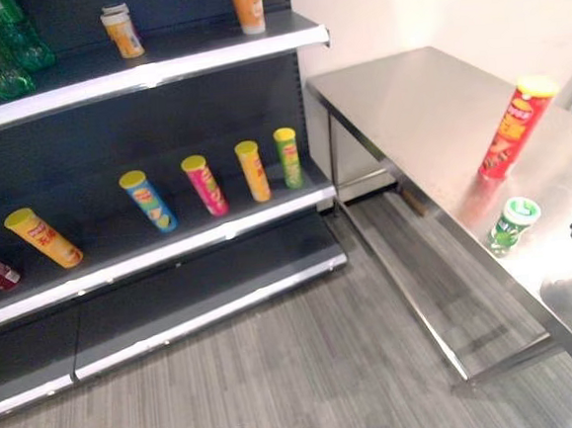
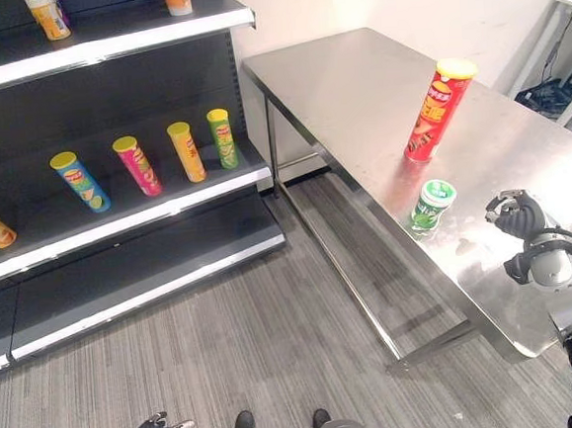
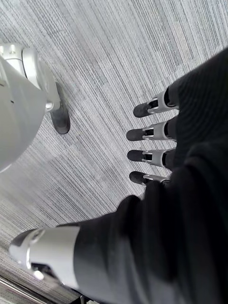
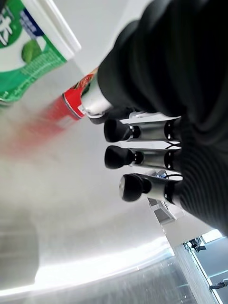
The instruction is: Put the goods on the table back onto the shelves and tidy them up.
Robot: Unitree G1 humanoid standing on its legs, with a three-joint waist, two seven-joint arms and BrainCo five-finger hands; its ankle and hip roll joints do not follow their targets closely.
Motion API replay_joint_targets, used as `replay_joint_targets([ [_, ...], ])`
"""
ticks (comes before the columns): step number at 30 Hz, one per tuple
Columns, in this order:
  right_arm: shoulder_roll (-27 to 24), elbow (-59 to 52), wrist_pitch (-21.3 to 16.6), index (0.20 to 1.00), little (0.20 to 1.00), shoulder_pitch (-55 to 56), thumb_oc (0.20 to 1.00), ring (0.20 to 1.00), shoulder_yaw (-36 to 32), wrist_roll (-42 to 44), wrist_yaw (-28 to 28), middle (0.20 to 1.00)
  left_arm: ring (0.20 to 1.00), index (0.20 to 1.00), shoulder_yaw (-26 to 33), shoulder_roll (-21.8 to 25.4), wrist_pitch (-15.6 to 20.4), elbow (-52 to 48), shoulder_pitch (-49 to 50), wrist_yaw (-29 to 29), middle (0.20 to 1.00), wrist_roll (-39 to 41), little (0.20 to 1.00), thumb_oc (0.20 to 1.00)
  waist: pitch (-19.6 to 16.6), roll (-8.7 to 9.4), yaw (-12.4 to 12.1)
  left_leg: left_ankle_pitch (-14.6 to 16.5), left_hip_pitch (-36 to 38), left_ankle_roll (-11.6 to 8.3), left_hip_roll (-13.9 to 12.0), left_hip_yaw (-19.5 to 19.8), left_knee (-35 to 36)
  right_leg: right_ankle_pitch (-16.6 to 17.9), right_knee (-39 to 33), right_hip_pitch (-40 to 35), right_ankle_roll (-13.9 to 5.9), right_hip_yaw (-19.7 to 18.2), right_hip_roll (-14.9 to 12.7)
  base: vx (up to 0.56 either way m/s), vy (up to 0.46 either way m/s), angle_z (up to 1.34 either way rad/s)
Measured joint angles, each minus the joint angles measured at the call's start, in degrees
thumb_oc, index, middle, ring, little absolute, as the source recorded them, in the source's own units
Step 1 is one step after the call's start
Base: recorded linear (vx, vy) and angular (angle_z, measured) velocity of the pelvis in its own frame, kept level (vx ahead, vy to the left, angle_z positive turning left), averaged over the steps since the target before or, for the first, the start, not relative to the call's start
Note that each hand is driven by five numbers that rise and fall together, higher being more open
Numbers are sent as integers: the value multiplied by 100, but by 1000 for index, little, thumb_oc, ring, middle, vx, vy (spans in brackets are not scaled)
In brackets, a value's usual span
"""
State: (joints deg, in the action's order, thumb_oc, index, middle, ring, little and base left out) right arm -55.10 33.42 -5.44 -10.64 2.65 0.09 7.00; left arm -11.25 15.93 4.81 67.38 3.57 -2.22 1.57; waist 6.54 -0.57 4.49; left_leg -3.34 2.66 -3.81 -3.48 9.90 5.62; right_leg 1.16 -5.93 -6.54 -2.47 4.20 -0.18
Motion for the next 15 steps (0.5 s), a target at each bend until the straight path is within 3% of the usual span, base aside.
replay_joint_targets([
  [2, 0, -94, 0, 200, 200, 1, 200, 200, -2, -1, 0, 200, 1000, 1000, -7, -1, 2, -161, 70, 0, 1000, 1, 1000, 1000, -11, -18, 0, -7, -1, -8, 4, -2, -1, 3, -1, 3, 4, 0, -4, -10, 34, 0],
  [3, 0, -118, -3, 1000, 1000, 1, 1000, 1000, -2, -3, 1, 1000, 1000, 1000, -8, -4, 3, -181, 76, 1, 1000, 0, 1000, 1000, -18, -30, -3, -7, -1, -8, 5, -2, -1, 3, -1, 3, 4, 0, -5, -10, 35, 0],
  [15, 0, -374, -23, 1000, 1000, -44, 1000, 1000, -2, -8, 12, 1000, 1000, 1000, -3, -5, 3, -172, 67, 1, 1000, 1, 1000, 1000, -46, -98, -8, 1, -24, 0, 4, -15, 2, 4, -2, 26, 5, -4, -7, -1, 3, 0],
])
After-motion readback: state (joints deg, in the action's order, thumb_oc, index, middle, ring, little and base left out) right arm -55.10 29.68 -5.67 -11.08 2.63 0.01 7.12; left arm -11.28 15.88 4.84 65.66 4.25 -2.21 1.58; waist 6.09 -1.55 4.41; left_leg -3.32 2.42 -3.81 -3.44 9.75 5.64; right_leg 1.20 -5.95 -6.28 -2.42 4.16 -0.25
